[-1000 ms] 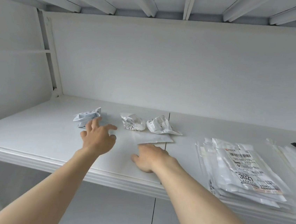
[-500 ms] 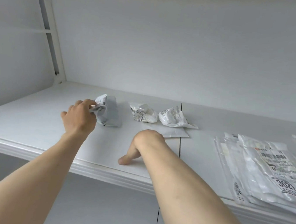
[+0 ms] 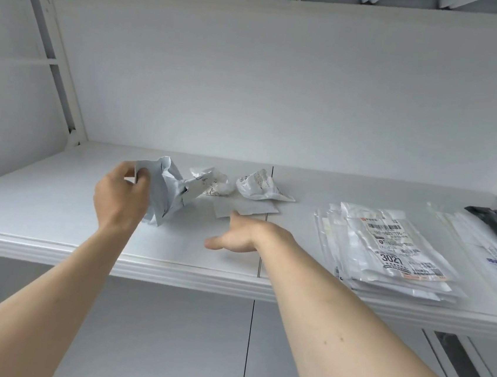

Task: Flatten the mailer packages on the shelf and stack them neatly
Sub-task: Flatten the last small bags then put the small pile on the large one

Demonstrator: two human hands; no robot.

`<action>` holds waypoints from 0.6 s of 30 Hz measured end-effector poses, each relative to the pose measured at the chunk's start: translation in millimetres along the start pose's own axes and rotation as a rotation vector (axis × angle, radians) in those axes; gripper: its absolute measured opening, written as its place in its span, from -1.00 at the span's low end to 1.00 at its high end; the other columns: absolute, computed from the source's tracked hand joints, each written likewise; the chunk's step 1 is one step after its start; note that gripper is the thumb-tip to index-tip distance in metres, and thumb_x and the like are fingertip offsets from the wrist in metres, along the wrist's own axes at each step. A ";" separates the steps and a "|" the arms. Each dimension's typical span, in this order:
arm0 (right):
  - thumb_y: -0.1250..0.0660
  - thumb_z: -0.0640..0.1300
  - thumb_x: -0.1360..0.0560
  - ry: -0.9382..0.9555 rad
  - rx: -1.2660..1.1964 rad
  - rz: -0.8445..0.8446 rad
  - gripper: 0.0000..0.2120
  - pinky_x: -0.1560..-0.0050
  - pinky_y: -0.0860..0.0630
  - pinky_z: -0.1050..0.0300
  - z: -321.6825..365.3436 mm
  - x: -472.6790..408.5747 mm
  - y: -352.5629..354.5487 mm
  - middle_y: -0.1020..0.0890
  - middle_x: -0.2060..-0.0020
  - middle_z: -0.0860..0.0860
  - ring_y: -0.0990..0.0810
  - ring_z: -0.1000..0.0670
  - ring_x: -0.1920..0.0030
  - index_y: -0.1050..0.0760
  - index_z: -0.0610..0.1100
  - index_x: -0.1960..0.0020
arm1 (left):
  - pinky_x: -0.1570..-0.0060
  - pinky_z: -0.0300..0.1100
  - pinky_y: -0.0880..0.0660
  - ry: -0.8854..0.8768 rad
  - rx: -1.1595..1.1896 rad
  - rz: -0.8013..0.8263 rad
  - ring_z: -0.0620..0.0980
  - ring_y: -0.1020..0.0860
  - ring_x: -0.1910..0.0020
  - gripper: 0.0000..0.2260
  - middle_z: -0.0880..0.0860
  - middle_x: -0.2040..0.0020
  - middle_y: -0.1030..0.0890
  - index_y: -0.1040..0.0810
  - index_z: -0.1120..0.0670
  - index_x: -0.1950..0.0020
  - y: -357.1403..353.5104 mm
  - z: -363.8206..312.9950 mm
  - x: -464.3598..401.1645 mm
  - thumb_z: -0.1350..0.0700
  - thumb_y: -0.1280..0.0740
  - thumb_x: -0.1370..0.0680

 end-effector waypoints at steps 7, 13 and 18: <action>-0.49 0.09 -0.42 0.339 -0.612 -0.395 -0.05 -0.44 -0.18 0.10 -8.8 30.1 11.2 -0.09 -0.52 0.05 -0.14 0.01 -0.52 0.04 0.04 -0.59 | 0.39 -0.10 -0.29 0.007 0.209 0.080 0.06 -0.30 0.40 -0.72 0.10 0.39 -0.37 -0.35 0.22 0.28 12.2 -44.9 32.4 0.04 -0.22 -0.51; -0.34 -0.04 -0.56 0.447 -0.761 -0.746 -0.74 0.22 -0.34 0.15 -30.9 62.1 61.1 -0.59 0.29 -0.09 -0.46 0.02 0.27 -0.56 -0.24 0.15 | 0.36 -0.14 -0.29 0.096 0.384 0.049 -0.01 -0.34 0.38 -0.78 -0.01 0.39 -0.41 -0.43 0.10 0.33 18.9 -78.7 41.5 0.07 -0.26 -0.50; -0.23 -0.05 -0.62 0.288 -0.706 -0.928 -0.74 0.30 -0.32 0.11 -65.1 76.4 79.3 -0.47 0.37 0.03 -0.41 -0.02 0.31 -0.42 -0.17 0.17 | 0.32 -0.14 -0.31 0.187 0.372 0.069 0.03 -0.38 0.32 -0.72 0.03 0.31 -0.46 -0.50 0.16 0.24 2.9 -81.5 41.8 0.01 -0.26 -0.57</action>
Point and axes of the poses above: each hand's wrist, its own x-axis away from the middle knuckle, its own y-axis out of the back of the hand, z = x × y, the point moved 5 cm from there along -x, towards the middle knuckle
